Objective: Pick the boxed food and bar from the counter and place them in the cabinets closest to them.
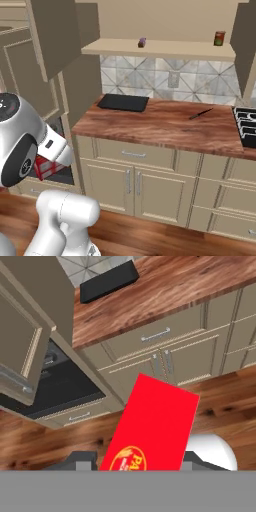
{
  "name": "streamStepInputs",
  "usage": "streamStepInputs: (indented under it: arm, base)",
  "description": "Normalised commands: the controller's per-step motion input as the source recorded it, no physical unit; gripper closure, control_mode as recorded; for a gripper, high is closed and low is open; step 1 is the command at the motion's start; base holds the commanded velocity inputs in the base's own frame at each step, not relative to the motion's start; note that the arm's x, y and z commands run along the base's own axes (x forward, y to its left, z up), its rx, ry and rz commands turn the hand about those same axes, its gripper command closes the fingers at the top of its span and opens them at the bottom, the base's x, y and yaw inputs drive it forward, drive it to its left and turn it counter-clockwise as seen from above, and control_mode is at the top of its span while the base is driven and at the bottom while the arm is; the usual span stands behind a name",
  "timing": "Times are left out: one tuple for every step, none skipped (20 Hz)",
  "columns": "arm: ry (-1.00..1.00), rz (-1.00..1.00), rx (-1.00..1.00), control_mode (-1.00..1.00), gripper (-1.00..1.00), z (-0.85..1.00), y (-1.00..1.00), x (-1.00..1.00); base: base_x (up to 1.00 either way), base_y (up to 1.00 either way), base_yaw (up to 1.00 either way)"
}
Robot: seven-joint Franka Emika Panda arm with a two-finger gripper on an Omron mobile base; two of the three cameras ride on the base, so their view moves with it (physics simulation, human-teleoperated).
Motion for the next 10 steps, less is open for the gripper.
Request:
streamStepInputs:
  arm:
    - [0.0, 0.0, 0.0, 1.0, 1.0, 0.0, 0.0, 0.0]
    - [0.0, 0.0, 0.0, 1.0, 1.0, 0.0, 0.0, 0.0]
    - [0.0, 0.0, 0.0, 1.0, 1.0, 0.0, 0.0, 0.0]
    - [0.0, 0.0, 0.0, 1.0, 1.0, 0.0, 0.0, 0.0]
    - [0.0, 0.0, 0.0, 1.0, 1.0, 0.0, 0.0, 0.0]
    - [0.0, 0.0, 0.0, 1.0, 1.0, 0.0, 0.0, 0.0]
    - [0.0, 0.0, 0.0, 1.0, 1.0, 0.0, 0.0, 0.0]
    - [0.0, 0.0, 0.0, 1.0, 1.0, 0.0, 0.0, 0.0]
    - [0.0, 0.0, 0.0, 1.0, 1.0, 0.0, 0.0, 0.0]
    - [0.0, 0.0, 0.0, 1.0, 1.0, 0.0, 0.0, 0.0]
  base:
    - [-0.28, 0.52, 0.02]
    - [-0.27, 0.55, 0.01]
    - [-0.26, 0.57, 0.01]
    - [-0.25, 0.59, 0.01]
    - [-0.24, 0.6, 0.0]
    - [-0.22, 0.6, 0.0]
    - [-0.21, 0.61, 0.0]
    - [-0.19, 0.61, 0.0]
    - [-0.19, 0.63, 0.0]
    - [-0.18, 0.64, 0.0]
